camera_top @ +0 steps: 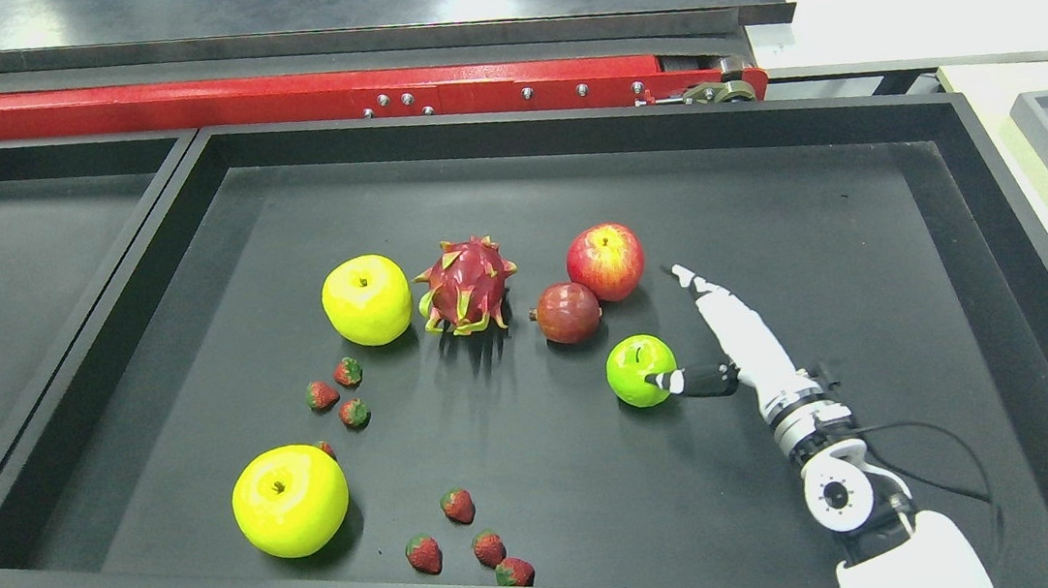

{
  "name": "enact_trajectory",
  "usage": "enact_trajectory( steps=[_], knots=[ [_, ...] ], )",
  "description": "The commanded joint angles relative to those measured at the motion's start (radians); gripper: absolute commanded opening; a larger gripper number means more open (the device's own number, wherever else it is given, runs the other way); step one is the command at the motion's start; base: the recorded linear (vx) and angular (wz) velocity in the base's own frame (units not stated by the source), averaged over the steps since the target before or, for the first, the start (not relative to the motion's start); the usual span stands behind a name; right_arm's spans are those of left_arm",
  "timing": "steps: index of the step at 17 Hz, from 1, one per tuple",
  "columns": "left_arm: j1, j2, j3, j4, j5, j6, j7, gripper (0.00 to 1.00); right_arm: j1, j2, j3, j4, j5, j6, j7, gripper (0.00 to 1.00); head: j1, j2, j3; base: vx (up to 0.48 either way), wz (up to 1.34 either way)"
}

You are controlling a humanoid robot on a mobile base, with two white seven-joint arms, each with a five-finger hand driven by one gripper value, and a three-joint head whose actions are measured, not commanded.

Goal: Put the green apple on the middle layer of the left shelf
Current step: 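Lower the green apple onto the shelf tray beside the red apples, then open the right hand and withdraw it from the apple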

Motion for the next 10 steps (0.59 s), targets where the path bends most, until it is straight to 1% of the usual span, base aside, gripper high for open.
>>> enact_trajectory(
  steps=[1, 4, 7, 9, 10],
  knots=[
    [0.000, 0.017, 0.000, 0.000, 0.000, 0.001, -0.001, 1.00, 0.027, -0.017, -0.256, -0.210, -0.343, 0.001, -0.002, 1.00, 0.0000, 0.000, 0.000, 0.000, 0.00],
    [0.000, 0.017, 0.000, 0.000, 0.000, 0.000, -0.001, 1.00, 0.106, -0.017, -0.304, -0.218, -0.500, -0.012, -0.036, 1.00, 0.0000, 0.000, 0.000, 0.000, 0.00],
    [0.000, 0.017, 0.000, 0.000, 0.000, 0.001, -0.001, 1.00, 0.162, -0.017, -0.301, -0.226, -0.597, -0.089, -0.064, 1.00, 0.0000, 0.000, 0.000, 0.000, 0.00],
    [0.000, 0.017, 0.000, 0.000, 0.000, 0.000, 0.001, 1.00, 0.177, -0.017, -0.276, -0.226, -0.609, -0.072, -0.047, 1.00, 0.0000, 0.000, 0.000, 0.000, 0.00],
    [0.000, 0.017, 0.000, 0.000, 0.000, 0.000, 0.001, 1.00, 0.200, -0.017, -0.208, -0.226, -0.609, -0.052, -0.032, 1.00, 0.0000, 0.000, 0.000, 0.000, 0.00]
  ],
)
